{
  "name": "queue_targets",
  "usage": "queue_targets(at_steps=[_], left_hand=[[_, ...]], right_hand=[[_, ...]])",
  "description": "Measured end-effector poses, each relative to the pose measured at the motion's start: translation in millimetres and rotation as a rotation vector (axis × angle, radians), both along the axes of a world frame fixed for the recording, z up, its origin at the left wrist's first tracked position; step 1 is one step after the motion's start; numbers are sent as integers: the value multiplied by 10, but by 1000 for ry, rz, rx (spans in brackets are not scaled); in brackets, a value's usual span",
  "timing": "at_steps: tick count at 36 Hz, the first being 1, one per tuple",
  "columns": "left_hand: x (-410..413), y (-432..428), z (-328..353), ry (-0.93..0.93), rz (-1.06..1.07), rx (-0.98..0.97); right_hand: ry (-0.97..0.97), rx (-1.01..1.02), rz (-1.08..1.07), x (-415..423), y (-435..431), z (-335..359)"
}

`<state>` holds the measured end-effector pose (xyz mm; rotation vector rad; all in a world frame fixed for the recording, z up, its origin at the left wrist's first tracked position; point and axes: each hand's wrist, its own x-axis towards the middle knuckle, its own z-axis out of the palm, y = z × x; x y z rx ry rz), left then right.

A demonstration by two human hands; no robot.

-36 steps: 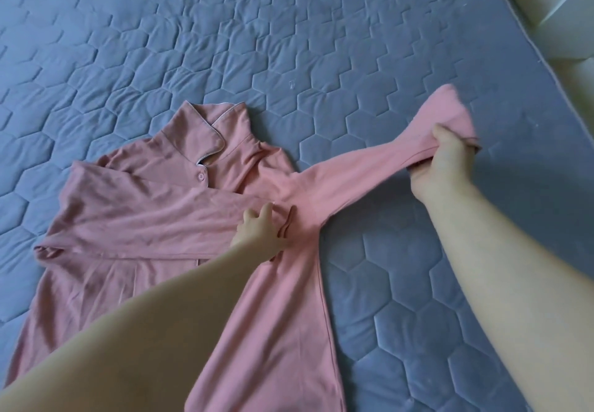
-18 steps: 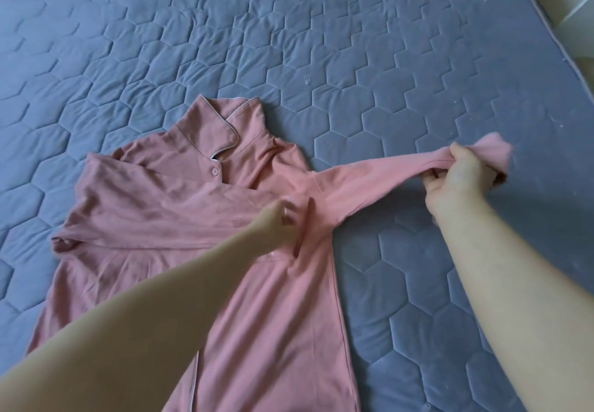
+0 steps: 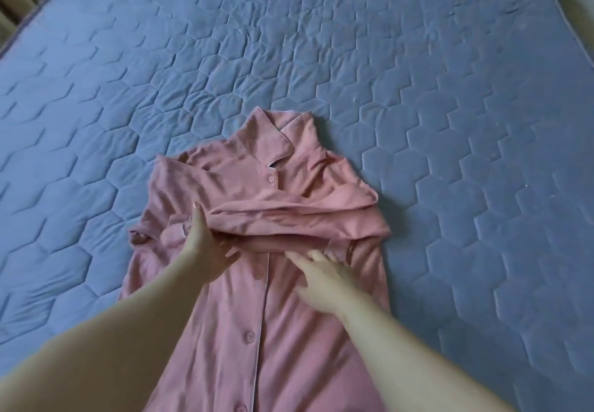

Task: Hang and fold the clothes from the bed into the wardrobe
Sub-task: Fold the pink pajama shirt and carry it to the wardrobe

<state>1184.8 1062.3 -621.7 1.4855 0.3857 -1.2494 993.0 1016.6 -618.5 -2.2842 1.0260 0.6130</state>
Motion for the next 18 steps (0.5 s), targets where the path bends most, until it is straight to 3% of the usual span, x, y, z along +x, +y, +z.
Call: queue_targets(at_steps=[3,9,14,18], left_hand=[[114,93,-72,-5,-21,83],[167,-55,52,27,167,45],[408,-134,283,93,241,-158],[749,65,78,-78,191,-12]], right_hand=[[6,42,-123,7,97,-111],[-125,16,-646,-23,-12,-99],[-145,2,-775,28,-123,-22],[-101,20,-819,127,-194,-27]])
